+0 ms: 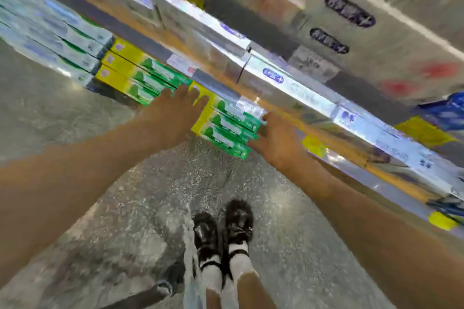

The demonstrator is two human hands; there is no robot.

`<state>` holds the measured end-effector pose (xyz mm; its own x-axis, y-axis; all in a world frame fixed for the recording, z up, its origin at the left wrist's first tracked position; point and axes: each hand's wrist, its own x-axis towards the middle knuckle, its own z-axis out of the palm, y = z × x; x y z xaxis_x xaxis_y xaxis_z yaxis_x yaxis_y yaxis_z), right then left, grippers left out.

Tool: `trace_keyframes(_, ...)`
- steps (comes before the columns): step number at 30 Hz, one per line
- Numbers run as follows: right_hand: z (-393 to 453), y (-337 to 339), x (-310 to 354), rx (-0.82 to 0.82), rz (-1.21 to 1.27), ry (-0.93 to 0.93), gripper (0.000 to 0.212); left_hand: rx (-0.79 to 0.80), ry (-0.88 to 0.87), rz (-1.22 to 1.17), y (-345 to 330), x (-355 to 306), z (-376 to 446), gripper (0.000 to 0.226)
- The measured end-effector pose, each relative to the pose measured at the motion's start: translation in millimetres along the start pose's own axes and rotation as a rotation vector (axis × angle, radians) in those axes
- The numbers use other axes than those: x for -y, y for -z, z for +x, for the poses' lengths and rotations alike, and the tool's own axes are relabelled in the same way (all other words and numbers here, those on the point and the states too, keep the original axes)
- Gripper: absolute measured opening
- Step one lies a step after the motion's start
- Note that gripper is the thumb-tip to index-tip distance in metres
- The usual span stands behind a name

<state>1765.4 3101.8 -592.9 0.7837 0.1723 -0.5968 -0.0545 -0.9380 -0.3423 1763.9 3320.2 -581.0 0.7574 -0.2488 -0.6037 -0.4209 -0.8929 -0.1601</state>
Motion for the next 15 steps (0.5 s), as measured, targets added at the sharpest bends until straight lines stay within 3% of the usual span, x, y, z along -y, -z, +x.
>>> trace_keyframes(6, 52, -80, -20, -0.032, -0.344, 0.094, 0.09, -0.065, -0.062, 0.053, -75, -34, 69, 0.099)
trace_keyframes(8, 62, -94, -26, -0.005, -0.399, 0.1, 0.099, -0.003, -0.07, 0.065, -91, -37, 80, 0.105)
trace_keyframes(10, 71, -101, -32, 0.003, -0.417, 0.104, 0.101, 0.047, -0.063, 0.046, -101, -36, 90, 0.108)
trace_keyframes(15, 79, -116, -34, -0.08, -0.455, 0.125, 0.1, -0.049, -0.042, -0.004, -108, -35, 102, 0.099)
